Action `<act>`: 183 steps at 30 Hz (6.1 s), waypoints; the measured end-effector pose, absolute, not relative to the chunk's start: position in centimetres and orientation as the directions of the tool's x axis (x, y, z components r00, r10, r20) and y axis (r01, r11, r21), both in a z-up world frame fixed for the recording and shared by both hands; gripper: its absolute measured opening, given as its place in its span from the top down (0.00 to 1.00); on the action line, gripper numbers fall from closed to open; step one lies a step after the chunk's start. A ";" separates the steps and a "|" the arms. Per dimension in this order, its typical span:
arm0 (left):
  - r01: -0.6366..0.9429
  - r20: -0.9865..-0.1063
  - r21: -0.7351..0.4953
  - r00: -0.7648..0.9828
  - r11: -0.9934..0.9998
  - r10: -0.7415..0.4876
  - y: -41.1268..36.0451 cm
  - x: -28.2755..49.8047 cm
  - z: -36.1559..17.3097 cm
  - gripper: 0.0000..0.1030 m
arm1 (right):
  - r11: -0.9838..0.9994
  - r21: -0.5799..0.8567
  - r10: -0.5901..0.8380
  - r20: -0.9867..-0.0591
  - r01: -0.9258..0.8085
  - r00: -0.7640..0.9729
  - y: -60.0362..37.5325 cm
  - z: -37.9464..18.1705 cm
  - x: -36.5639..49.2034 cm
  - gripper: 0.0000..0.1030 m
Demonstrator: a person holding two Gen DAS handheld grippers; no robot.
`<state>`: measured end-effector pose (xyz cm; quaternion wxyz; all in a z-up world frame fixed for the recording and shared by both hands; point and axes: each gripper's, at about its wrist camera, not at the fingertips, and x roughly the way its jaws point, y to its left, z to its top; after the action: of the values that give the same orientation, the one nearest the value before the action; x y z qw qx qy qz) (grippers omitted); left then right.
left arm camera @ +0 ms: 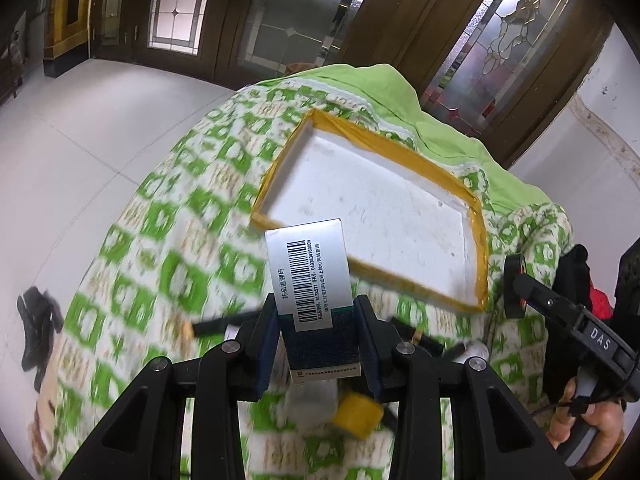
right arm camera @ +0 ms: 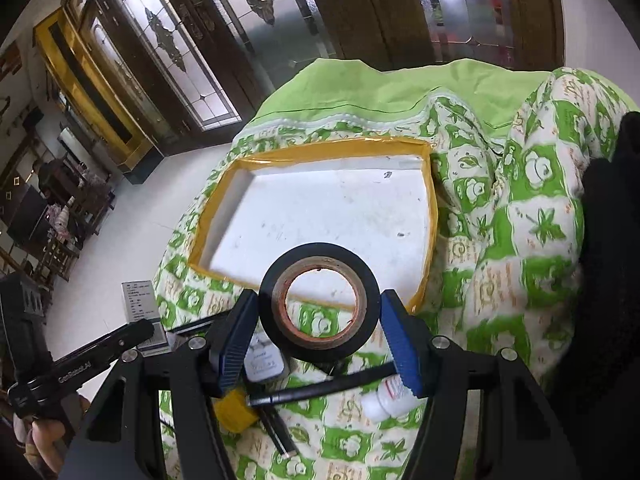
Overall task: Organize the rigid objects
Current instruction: 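Carry the box into the yellow-rimmed tray with left tool while right tool carries the tape roll, then open left tool to release the box while right tool sets the tape roll in the tray, then grasp the white plastic bottle with the left tool, then grasp the plain black tape roll with right tool while left tool holds the bottle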
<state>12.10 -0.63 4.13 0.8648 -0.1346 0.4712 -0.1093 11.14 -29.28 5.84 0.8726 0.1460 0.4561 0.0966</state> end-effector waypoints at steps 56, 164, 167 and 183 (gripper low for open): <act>0.080 -0.793 -0.137 0.588 0.987 -0.158 2.4 5.5 1.2 0.22 | 0.993 0.114 0.088 -0.704 -0.010 0.704 -27.0 3.8 11.7 0.22; 0.140 -0.917 -0.170 0.340 0.976 -0.208 -1.1 4.9 -4.4 0.65 | 0.874 0.358 0.475 -0.773 -0.328 0.421 -17.9 0.5 5.6 0.99; 0.128 -0.911 -0.185 0.350 0.974 -0.219 -0.7 4.8 -4.1 0.65 | 0.848 0.374 0.515 -0.751 -0.376 0.414 -17.0 0.6 5.2 0.76; 0.126 -0.917 -0.176 0.341 0.976 -0.209 -0.8 5.0 -4.5 0.65 | 0.879 0.112 0.337 -0.834 -0.464 0.437 -12.2 -1.8 6.8 0.76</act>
<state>5.01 -0.81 -4.51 0.8179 -0.0369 0.5650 -0.1023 6.80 -12.16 -1.79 0.8451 -0.0667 0.4746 0.2371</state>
